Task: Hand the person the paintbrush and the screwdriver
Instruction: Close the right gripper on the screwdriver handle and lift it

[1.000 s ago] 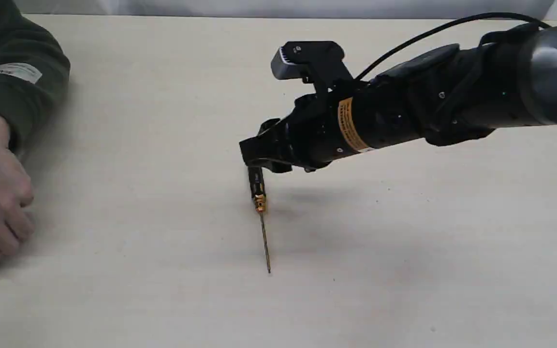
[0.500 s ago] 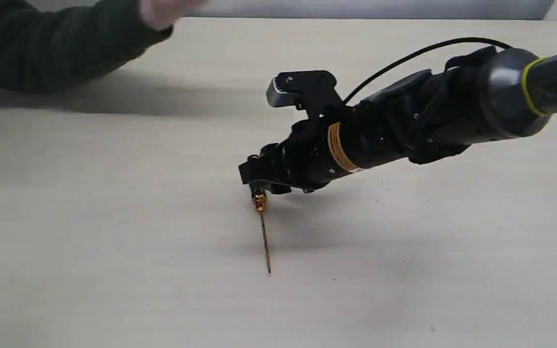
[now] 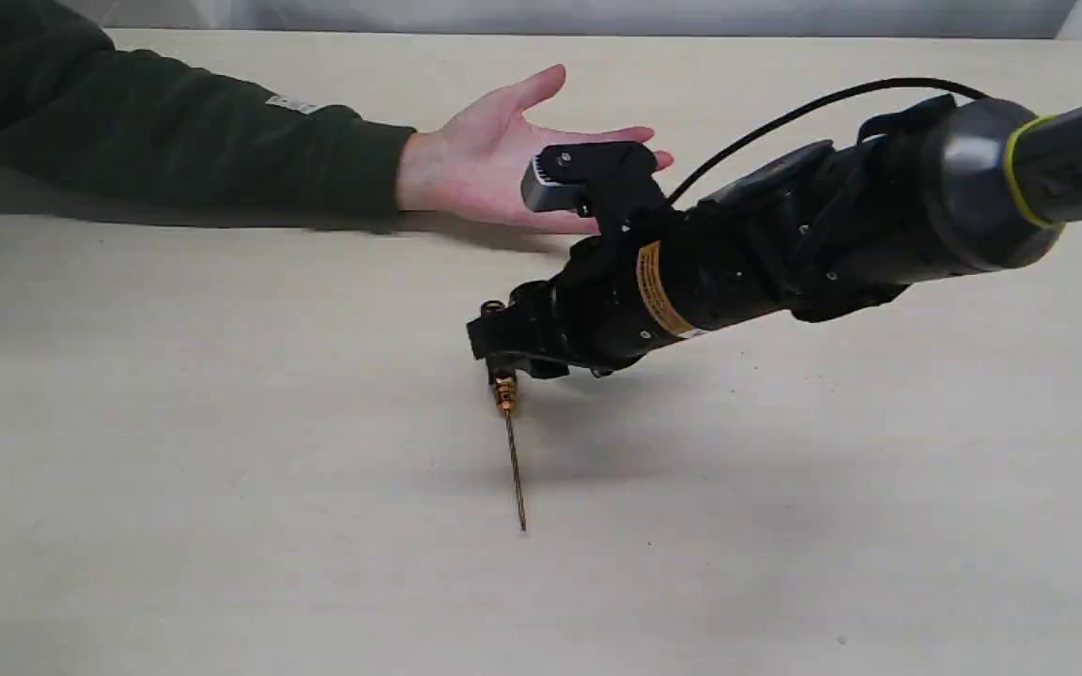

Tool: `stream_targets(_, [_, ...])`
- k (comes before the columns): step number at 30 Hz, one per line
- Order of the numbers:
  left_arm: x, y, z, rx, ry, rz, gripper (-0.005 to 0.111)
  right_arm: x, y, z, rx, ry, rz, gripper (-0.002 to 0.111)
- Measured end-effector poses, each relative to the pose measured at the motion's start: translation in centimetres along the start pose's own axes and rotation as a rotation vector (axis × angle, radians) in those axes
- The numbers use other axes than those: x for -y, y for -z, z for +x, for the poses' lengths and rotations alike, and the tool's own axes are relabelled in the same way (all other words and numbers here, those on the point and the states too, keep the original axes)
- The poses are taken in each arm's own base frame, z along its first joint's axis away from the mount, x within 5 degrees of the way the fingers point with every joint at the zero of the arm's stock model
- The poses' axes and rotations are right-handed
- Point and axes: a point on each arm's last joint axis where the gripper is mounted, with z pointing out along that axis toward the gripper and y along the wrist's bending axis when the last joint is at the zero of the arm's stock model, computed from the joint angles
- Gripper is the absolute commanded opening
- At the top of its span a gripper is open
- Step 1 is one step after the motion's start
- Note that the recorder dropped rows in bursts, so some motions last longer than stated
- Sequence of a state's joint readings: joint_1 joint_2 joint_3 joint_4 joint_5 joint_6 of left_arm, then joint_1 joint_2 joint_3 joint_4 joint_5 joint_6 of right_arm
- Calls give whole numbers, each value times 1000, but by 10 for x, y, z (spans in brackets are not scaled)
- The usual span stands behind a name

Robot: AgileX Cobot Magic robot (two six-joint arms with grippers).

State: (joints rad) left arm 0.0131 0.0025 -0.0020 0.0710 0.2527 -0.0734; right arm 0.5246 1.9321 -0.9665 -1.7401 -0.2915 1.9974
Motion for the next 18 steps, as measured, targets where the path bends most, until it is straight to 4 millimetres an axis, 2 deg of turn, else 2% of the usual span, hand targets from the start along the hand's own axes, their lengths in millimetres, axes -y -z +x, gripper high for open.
stream_targets(5, [0, 0, 0, 0, 0, 0, 0, 0, 0, 0, 2, -2, 4, 45])
stream_targets(14, [0, 0, 0, 0, 0, 0, 0, -3, 1, -13, 37, -21, -6, 45])
stream_targets(18, [0, 0, 0, 0, 0, 0, 0, 0, -9, -12, 21, -34, -4, 45])
